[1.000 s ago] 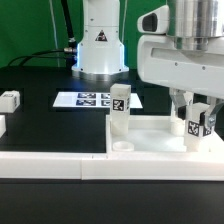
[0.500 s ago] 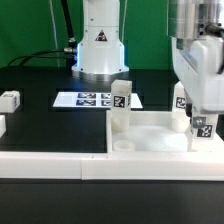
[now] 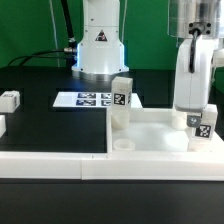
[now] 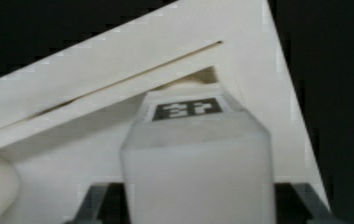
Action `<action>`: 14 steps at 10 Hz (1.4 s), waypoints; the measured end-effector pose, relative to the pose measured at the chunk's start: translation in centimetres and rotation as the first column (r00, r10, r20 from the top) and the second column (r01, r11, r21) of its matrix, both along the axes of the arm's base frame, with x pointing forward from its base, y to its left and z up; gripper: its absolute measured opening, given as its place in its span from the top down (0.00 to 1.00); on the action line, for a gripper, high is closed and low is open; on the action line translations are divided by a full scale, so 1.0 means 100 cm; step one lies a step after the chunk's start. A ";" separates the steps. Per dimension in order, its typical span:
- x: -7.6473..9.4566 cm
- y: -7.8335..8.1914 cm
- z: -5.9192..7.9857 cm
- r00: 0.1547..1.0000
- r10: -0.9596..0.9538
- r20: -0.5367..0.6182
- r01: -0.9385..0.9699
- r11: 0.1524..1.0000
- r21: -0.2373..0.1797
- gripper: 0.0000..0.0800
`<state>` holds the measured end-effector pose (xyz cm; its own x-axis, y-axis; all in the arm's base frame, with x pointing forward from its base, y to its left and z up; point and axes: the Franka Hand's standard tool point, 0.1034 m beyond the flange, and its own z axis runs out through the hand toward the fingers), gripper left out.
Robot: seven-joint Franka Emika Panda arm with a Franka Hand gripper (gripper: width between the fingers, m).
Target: Assemble square table
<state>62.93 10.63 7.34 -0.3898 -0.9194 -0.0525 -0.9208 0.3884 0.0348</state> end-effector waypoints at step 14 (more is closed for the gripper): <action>0.002 0.001 0.032 0.996 0.077 0.043 -0.078 0.997 0.022 0.19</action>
Offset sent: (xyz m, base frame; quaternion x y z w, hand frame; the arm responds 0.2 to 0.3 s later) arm 0.0000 0.0000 0.0000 0.0000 0.0000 0.0000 1.0000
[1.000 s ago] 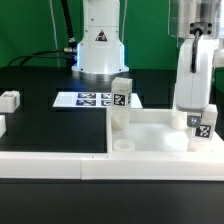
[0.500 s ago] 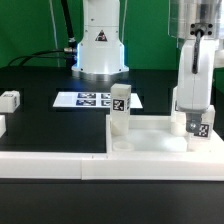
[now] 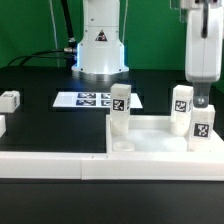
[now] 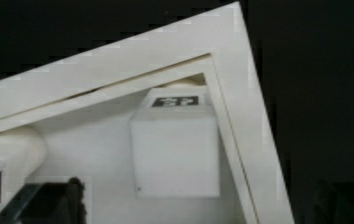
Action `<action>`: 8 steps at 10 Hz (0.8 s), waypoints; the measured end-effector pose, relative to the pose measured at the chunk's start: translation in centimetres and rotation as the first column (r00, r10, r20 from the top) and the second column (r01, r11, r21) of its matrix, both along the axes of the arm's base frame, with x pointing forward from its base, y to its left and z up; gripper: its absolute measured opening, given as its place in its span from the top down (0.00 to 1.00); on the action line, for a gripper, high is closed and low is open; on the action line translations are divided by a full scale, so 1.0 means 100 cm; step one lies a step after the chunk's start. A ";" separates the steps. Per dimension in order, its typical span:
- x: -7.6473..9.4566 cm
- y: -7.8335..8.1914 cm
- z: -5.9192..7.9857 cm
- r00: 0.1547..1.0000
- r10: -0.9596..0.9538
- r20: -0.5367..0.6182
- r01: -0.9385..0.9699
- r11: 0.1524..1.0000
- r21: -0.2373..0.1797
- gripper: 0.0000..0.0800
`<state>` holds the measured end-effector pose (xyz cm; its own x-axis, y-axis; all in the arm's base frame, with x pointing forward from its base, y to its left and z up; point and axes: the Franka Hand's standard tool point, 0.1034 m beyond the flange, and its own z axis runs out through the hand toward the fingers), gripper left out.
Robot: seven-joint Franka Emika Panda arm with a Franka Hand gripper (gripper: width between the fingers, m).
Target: Assemble square table
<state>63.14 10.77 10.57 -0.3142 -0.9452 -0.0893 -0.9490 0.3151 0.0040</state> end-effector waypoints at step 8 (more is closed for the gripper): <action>-0.009 -0.023 0.005 0.995 0.080 0.052 -0.079 0.997 -0.006 0.19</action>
Offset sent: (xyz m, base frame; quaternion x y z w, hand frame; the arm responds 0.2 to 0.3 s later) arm 0.0000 0.0000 0.0000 0.0000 0.0000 0.0000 1.0000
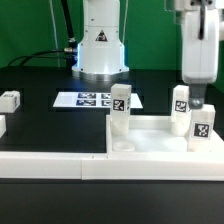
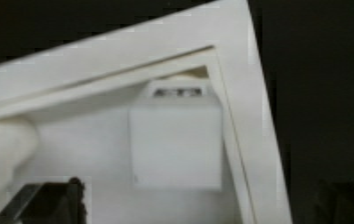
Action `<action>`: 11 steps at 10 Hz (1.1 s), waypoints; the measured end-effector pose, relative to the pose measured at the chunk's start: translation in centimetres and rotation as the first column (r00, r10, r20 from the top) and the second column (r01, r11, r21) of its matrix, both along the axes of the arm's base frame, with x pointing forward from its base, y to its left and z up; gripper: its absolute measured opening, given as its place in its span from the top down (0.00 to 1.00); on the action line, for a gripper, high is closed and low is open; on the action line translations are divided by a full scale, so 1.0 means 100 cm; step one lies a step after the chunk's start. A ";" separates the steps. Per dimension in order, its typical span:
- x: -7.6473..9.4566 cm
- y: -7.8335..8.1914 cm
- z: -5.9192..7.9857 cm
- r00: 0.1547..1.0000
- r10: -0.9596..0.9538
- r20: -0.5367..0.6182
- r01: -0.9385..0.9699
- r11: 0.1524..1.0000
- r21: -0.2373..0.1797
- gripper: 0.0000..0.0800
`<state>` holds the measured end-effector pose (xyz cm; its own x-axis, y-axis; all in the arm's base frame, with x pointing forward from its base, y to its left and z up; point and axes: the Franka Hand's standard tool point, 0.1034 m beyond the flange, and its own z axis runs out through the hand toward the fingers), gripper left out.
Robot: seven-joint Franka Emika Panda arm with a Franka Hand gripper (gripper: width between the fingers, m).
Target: Assemble square table
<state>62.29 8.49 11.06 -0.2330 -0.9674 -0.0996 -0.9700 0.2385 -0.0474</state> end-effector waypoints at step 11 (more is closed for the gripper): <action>-0.029 -0.091 0.033 0.613 0.788 0.053 -0.780 0.614 -0.119 0.19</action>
Offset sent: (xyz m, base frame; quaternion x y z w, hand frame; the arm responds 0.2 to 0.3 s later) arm -0.0278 -0.0745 0.0365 0.0177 -0.0150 -0.2547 0.9667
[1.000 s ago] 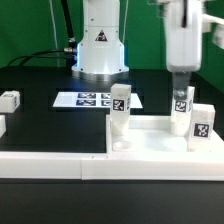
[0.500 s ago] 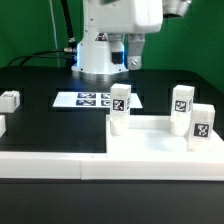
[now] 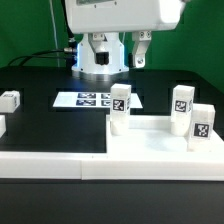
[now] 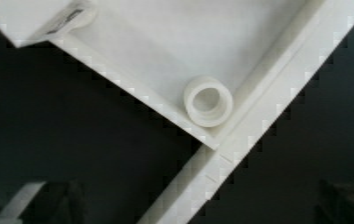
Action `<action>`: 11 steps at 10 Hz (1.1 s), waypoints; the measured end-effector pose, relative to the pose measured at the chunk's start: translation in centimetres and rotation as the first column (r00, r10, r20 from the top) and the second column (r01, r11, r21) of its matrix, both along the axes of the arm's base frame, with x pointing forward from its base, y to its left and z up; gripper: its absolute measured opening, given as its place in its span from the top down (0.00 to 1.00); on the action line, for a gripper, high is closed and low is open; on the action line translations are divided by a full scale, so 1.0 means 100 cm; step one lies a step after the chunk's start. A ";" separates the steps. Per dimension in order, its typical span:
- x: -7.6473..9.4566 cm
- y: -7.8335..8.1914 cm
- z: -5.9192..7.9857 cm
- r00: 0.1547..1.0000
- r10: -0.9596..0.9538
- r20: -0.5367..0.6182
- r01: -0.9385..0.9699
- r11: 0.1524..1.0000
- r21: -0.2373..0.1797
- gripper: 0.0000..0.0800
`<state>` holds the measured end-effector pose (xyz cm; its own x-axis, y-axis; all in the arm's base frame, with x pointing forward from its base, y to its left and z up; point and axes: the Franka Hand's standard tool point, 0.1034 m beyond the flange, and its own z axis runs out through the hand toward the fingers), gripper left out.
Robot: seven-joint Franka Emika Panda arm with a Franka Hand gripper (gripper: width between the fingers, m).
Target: Assemble square table
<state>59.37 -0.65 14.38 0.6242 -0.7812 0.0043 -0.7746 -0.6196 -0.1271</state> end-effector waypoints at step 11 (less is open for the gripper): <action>-0.110 -0.167 -0.032 0.600 0.799 -0.054 -0.800 0.598 -0.040 0.19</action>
Offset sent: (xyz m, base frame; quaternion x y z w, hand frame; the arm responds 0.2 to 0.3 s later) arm -0.0846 -0.0913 -0.0148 0.0174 -0.0329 -0.2124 0.9765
